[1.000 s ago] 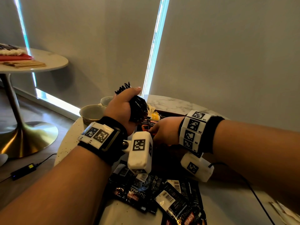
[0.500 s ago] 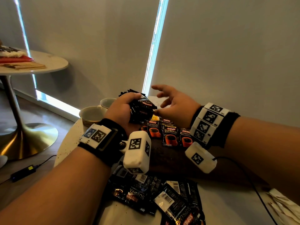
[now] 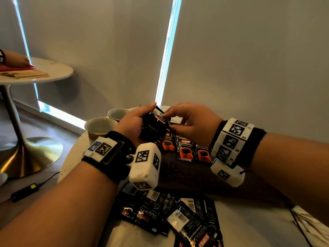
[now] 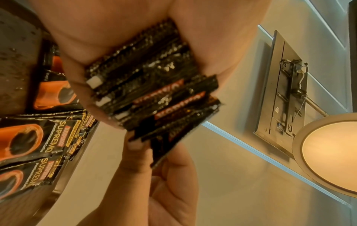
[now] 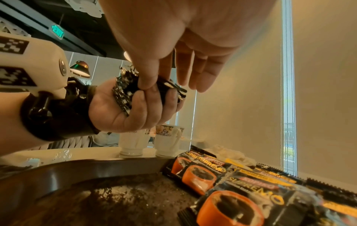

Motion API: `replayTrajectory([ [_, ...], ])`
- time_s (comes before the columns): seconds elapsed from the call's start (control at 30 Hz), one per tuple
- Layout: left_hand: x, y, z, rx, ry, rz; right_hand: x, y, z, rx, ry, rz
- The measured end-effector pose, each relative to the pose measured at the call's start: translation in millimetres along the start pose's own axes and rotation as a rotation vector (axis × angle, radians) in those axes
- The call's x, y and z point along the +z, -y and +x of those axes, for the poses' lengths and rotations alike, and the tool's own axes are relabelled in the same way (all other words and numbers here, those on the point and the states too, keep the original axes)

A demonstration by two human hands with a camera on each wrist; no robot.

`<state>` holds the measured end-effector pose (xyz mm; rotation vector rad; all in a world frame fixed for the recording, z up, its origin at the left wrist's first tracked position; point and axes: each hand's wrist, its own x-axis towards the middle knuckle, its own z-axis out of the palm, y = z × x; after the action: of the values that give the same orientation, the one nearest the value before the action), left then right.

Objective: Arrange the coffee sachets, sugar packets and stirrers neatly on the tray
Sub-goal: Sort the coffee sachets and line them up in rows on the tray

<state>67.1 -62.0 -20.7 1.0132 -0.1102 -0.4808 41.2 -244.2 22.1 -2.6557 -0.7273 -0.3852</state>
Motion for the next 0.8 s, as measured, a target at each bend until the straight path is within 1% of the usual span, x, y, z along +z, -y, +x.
replayTrajectory([
  [0.07,-1.7,0.6,1.8,0.007,0.003,-0.020,0.6,-0.1,-1.1,0.051,-0.017,-0.030],
  [0.17,-2.4,-1.2,-0.1,0.039,-0.014,-0.075,1.5,-5.7,0.3,0.189,-0.139,0.084],
  [0.23,-2.9,-3.1,0.6,0.135,-0.091,-0.139,2.7,-14.2,6.6,0.312,-0.218,0.175],
  [0.27,-2.9,-3.9,1.2,0.201,-0.133,-0.183,4.2,-18.9,10.6,0.398,-0.222,0.210],
  [0.33,-3.0,-5.5,2.7,0.325,-0.195,-0.258,9.9,-24.3,16.2,0.568,-0.153,0.213],
  [0.37,-3.2,-6.3,3.1,0.376,-0.208,-0.278,14.8,-26.4,18.9,0.620,-0.090,0.172],
  [0.43,-2.7,-7.1,2.5,0.438,-0.204,-0.294,23.7,-24.5,22.5,0.657,0.049,0.081],
  [0.47,-3.1,-7.0,2.5,0.454,-0.199,-0.298,28.0,-23.9,25.1,0.674,0.112,0.071],
  [0.53,-3.6,-6.5,2.8,0.463,-0.197,-0.291,34.6,-20.2,29.7,0.740,0.208,0.157],
  [0.57,-3.9,-6.0,3.3,0.460,-0.200,-0.284,37.7,-19.0,32.3,0.744,0.243,0.163],
  [0.63,-3.7,-5.7,3.5,0.447,-0.199,-0.275,41.5,-14.7,39.1,0.715,0.300,0.085],
  [0.7,-3.4,-5.7,3.4,0.441,-0.202,-0.273,44.3,-14.1,45.4,0.691,0.331,0.041],
  [0.77,-2.6,-5.7,3.0,0.440,-0.205,-0.270,50.4,-15.3,52.2,0.709,0.361,0.053],
  [0.8,-2.2,-5.5,2.8,0.436,-0.204,-0.271,54.8,-16.2,54.8,0.711,0.392,0.017],
])
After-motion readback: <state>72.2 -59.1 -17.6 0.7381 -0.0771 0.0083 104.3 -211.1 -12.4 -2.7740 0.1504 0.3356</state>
